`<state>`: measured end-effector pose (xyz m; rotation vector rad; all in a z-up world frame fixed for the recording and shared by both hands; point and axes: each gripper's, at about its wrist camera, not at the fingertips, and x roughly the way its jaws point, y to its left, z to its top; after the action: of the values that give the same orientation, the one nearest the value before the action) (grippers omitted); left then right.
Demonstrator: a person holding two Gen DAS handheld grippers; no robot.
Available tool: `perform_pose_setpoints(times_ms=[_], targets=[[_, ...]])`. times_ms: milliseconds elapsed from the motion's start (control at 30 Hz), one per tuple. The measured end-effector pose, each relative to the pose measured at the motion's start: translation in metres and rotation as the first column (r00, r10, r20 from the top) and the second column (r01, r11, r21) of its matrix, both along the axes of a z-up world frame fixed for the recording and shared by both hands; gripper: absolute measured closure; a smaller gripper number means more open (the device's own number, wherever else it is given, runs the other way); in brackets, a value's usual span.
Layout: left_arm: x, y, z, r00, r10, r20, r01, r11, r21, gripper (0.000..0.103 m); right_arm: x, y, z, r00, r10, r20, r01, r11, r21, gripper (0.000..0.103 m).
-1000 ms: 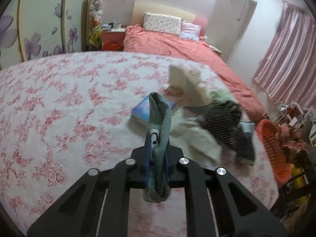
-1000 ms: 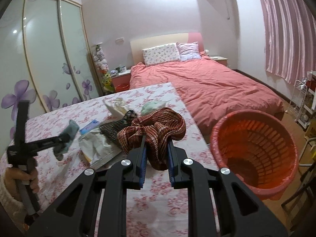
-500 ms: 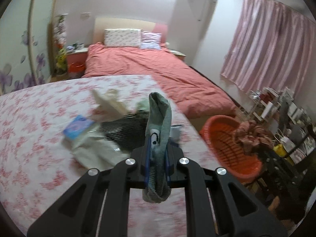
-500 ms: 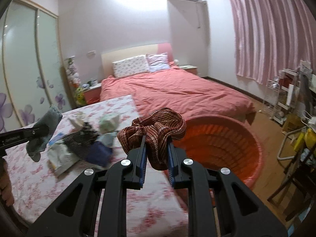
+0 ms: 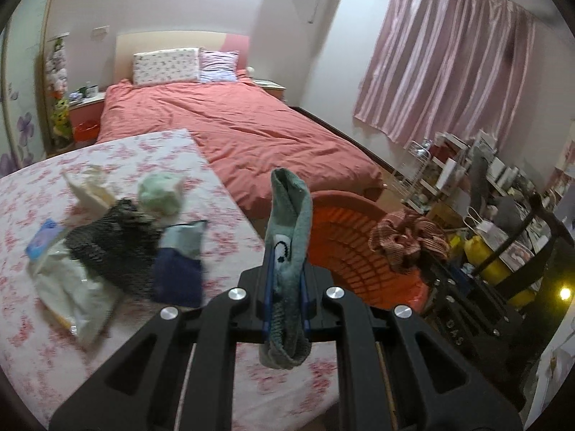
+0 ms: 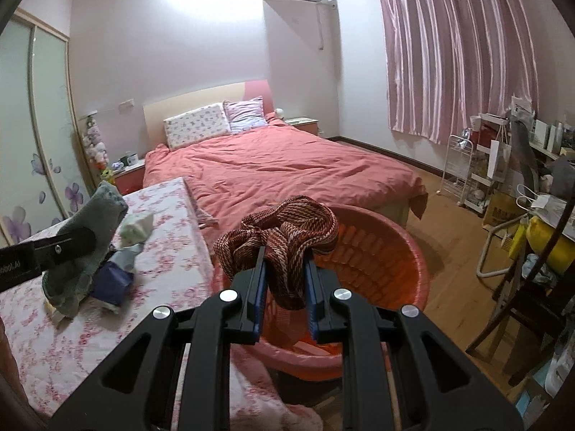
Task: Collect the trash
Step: 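Carry the scrunchie into the orange basket and release with the right tool while the left tool carries the sock, then lower the grey-green sock into the orange basket and open the left tool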
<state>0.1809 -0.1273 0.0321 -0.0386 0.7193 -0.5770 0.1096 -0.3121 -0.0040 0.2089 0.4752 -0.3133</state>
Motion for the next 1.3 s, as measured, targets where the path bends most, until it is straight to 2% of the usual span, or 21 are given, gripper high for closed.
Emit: perform_pose_setpoints(times_ms=[467,900,933,1000,1067,1200,1300], targets=[[0.008,-0.060,-0.020,0.995,-0.097,-0.023,0.097,0.995,-0.008,0.090,-0.002,-0.032,-0.012,1.000,-0.026,0.017,0.025,0.998,0.053,0.085],[0.031,-0.094,-0.046,0.990,-0.125,-0.071,0.125,0.992,-0.002,0.088,0.007,-0.048,-0.018,0.999,-0.031,0.023,0.029,0.995,0.099,0.082],[0.034,-0.095,-0.049,0.990,-0.121,-0.076,0.121,0.993,-0.001,0.086,0.008,-0.049,-0.018,0.999,-0.030,0.024,0.027,0.995,0.101,0.080],[0.037,-0.099,-0.052,0.989,-0.117,-0.088,0.117,0.993,-0.001,0.069,0.009,-0.054,-0.019,0.999,-0.033,0.023,0.031,0.994,0.106,0.080],[0.041,-0.099,-0.057,0.989,-0.109,-0.095,0.110,0.994,0.000,0.060,0.009,-0.060,-0.019,0.999,-0.035,0.021,0.032,0.993,0.115,0.076],[0.047,-0.101,-0.064,0.990,-0.100,-0.102,0.102,0.995,0.020,0.053,0.007,-0.066,-0.021,0.999,-0.045,0.013,0.043,0.990,0.131,0.070],[0.049,-0.093,-0.067,0.991,-0.083,-0.106,0.086,0.996,0.029,0.044,0.003,-0.062,-0.019,0.999,-0.054,0.005,0.053,0.992,0.117,0.060]])
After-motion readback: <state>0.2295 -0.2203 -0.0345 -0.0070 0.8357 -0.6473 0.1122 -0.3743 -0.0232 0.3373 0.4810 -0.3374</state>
